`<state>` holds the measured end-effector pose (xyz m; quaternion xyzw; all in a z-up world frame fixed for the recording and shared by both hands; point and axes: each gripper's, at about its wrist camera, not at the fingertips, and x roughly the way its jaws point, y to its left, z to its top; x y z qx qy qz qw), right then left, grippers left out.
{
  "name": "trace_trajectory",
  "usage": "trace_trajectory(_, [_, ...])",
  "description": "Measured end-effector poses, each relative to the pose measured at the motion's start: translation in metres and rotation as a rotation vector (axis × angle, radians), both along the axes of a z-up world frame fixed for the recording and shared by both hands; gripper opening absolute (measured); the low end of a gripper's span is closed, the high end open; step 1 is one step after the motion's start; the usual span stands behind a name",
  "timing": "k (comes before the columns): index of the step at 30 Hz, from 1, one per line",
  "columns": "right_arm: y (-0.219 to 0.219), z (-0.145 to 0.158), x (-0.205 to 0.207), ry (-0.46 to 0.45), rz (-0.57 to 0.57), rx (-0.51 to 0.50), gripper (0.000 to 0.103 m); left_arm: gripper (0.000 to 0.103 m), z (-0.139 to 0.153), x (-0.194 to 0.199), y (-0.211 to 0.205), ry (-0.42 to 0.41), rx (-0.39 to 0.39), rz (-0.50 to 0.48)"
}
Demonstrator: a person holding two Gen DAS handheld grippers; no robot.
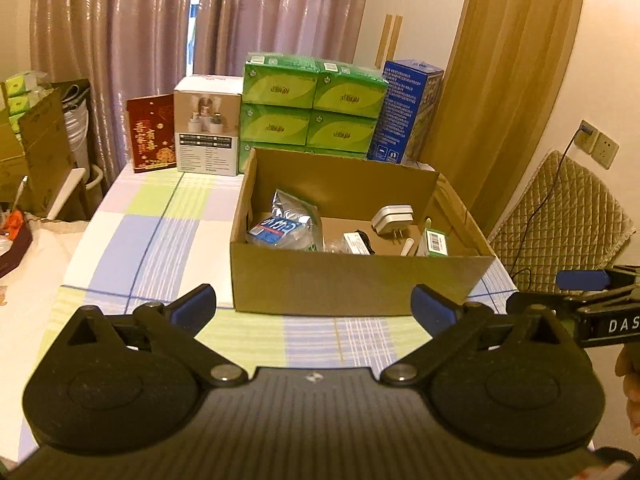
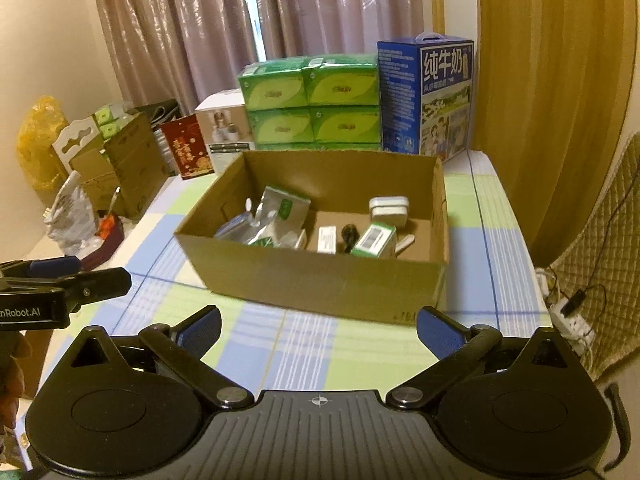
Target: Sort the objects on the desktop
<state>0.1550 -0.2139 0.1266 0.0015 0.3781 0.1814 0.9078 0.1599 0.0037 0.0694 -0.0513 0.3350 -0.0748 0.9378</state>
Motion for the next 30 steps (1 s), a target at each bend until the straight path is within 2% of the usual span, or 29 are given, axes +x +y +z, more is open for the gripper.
trace_trajectory(7, [-0.008,0.007,-0.037,0.01,-0.026,0.023,0.101,0.102,0.013,-0.043,0.0,-0.033,-0.009,0.04])
trace_trajectory(16, [-0.02,0.014,-0.077,-0.005,-0.045,0.002,0.101,0.102,0.023,-0.083,-0.008,-0.034,-0.014,0.062])
trace_trajectory(20, [-0.029,0.015,-0.087,0.0,-0.071,0.013,0.101,0.102,0.027,-0.099,-0.013,-0.028,-0.027,0.046])
trace_trajectory(30, [-0.045,0.021,-0.105,-0.001,-0.109,0.034,0.101,0.102,0.028,-0.124,-0.018,0.0,-0.003,0.061])
